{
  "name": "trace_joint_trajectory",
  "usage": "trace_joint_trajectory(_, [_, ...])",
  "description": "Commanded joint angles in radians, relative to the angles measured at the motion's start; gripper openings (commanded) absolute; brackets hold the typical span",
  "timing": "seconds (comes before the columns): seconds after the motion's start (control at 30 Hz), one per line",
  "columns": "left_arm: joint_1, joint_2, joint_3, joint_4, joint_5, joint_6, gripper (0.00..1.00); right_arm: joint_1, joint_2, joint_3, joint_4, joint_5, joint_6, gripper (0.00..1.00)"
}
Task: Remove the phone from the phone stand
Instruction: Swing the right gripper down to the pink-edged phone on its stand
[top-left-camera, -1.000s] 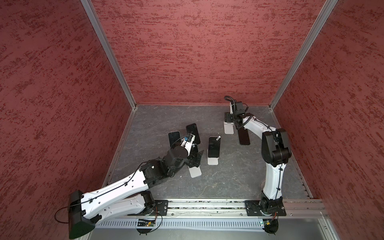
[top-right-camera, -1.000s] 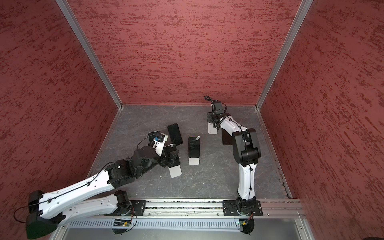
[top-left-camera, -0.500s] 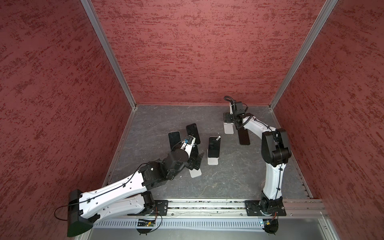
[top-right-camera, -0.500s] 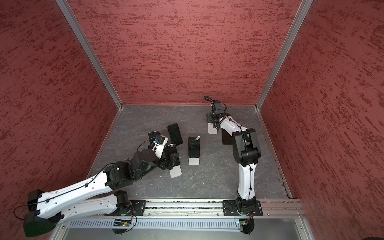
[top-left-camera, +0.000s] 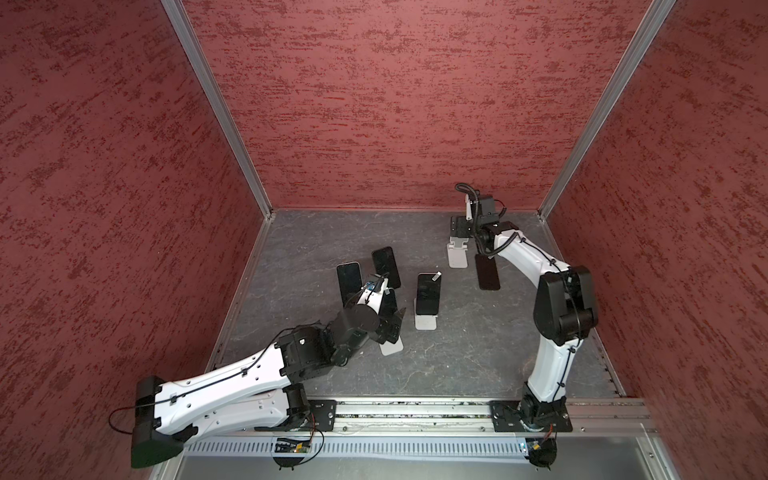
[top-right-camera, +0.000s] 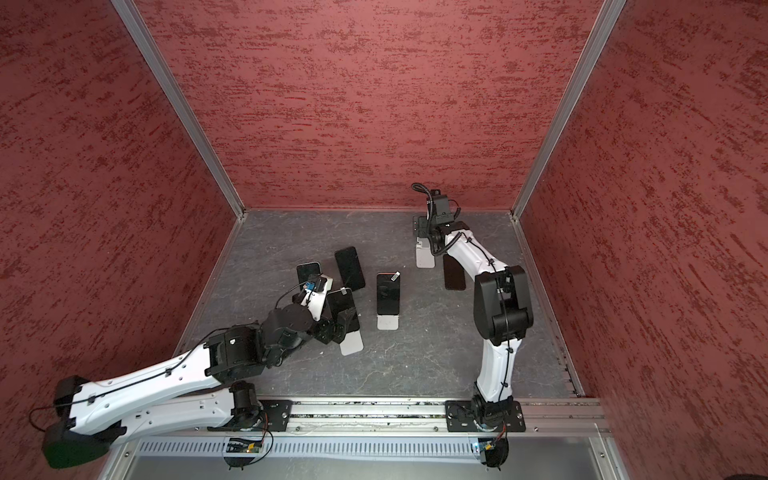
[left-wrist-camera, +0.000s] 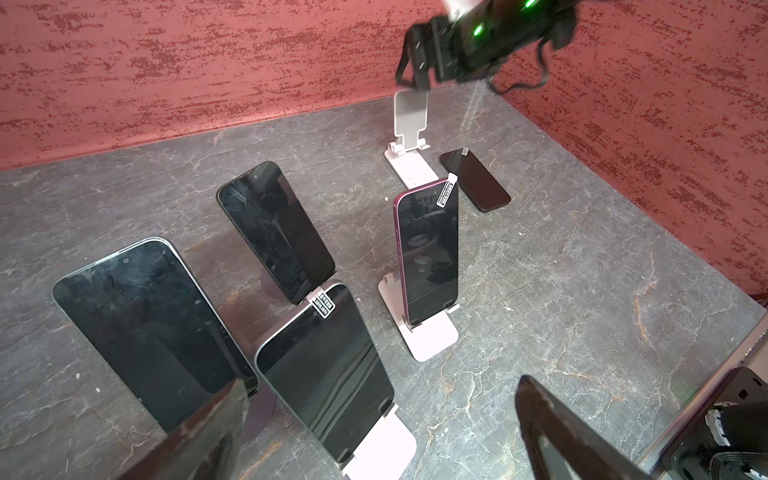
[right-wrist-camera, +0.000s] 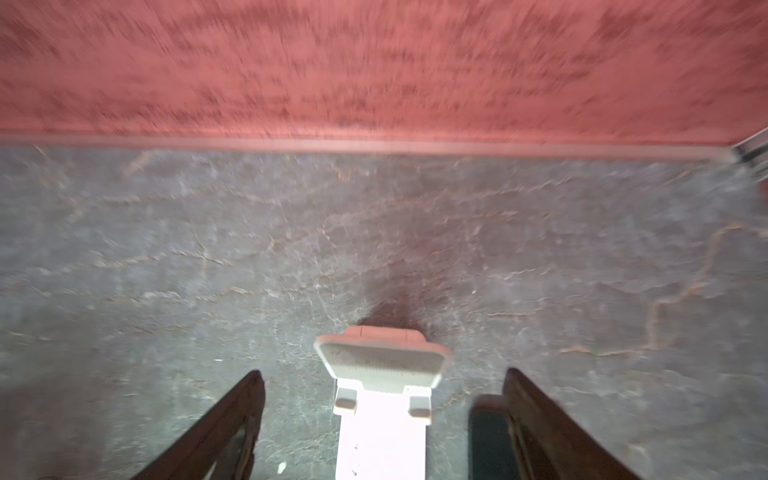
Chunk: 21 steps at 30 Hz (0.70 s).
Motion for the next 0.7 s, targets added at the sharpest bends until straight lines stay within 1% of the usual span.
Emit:
trace_joint_trajectory(0.0, [-0.015, -0.010, 0.029, -0.045, -0.027, -0.057, 1.00, 0.002, -0.127, -0.057, -0.031, 0.020, 0.059, 0.90])
trace_joint_trajectory(0.23, [-0.037, -0.028, 0.002, -0.043, -0.057, -0.132, 1.00, 0.003, -0.382, -0.288, -0.053, -0.005, 0.131, 0.92])
trace_joint_trajectory(0.37, [-0.044, -0.030, 0.015, -0.078, -0.057, -0.169, 1.00, 0.005, -0.521, -0.406, -0.062, -0.052, 0.169, 0.92])
trace_joint_trajectory(0.5, [-0.056, -0.034, 0.021, -0.126, -0.073, -0.198, 1.00, 0.021, -0.601, -0.485, -0.083, -0.060, 0.184, 0.92])
trace_joint_trajectory(0.67, [-0.059, -0.056, -0.009, -0.140, -0.097, -0.223, 1.00, 0.065, -0.640, -0.527, -0.138, -0.047, 0.185, 0.91])
